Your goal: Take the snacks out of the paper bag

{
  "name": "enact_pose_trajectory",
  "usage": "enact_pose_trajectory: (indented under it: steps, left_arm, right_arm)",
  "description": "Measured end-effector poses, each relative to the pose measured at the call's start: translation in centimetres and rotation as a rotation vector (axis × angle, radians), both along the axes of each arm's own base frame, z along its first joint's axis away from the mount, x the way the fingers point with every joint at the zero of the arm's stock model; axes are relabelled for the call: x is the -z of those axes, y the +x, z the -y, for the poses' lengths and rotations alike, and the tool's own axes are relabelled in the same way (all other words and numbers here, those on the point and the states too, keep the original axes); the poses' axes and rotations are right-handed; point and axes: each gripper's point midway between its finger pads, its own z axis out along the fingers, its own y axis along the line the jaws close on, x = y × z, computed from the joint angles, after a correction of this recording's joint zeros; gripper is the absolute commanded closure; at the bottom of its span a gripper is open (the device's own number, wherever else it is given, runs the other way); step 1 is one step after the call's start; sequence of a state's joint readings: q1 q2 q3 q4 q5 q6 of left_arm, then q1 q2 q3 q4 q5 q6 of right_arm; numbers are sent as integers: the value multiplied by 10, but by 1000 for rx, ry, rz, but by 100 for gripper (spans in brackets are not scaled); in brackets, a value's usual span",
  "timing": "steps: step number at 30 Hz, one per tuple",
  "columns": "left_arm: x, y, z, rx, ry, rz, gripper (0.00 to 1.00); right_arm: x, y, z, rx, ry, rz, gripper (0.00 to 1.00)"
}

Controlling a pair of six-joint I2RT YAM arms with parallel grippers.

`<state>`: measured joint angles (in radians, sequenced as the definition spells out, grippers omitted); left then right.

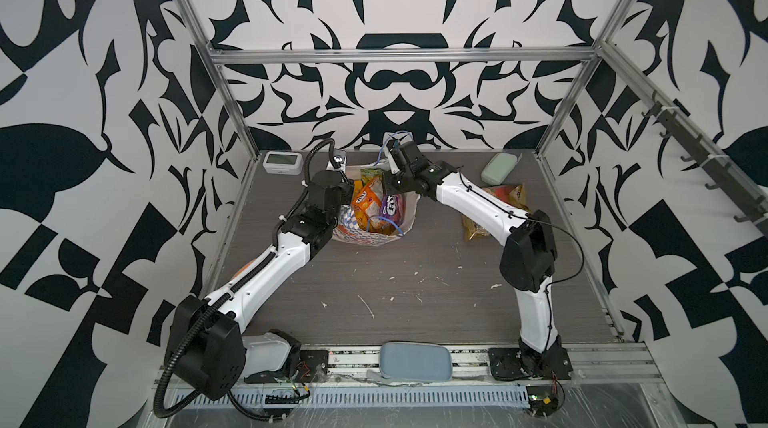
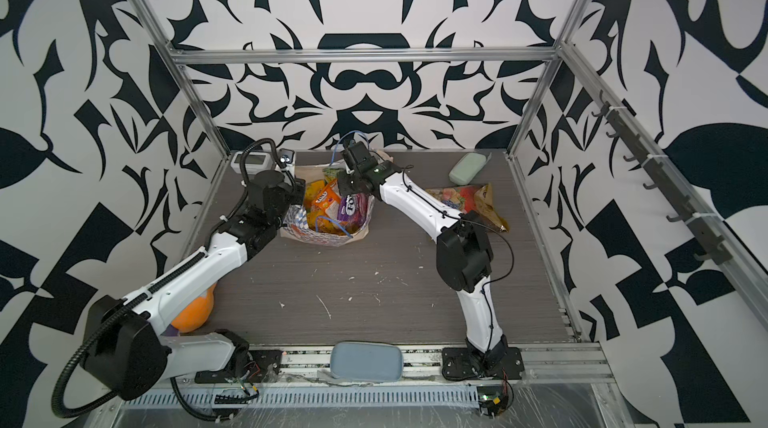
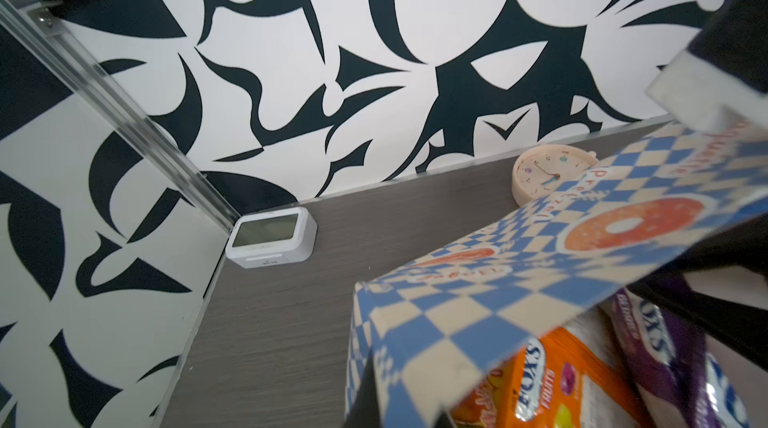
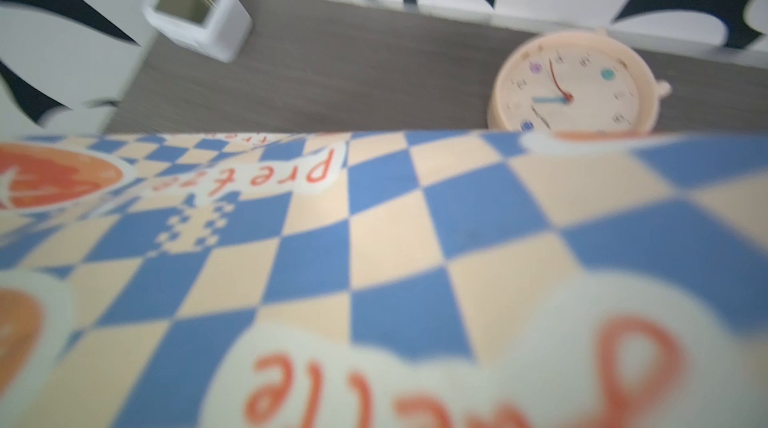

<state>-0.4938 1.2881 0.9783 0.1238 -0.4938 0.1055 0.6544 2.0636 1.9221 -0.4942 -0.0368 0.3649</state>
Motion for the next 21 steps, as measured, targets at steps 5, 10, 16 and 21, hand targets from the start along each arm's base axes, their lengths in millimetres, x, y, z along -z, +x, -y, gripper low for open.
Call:
enact_pose_trajectory:
  steps: [5,10,16,21]
  left_arm:
    - [-1,-5,7,53,-19,-4,100]
    - [-2,-18,11,107,-43,-15,100]
    - [9,-30,17,144,-45,-30,100]
    - [17,-34,20,154,-38,-45,100]
  right_arm:
    - [-12,12,2,-24,162,-38,100]
    - [-22,11,6,-44,257,-73,100]
    - [-43,-5,5,-77,312,-72,100]
    - [-74,-20,8,-100,342,-33,100]
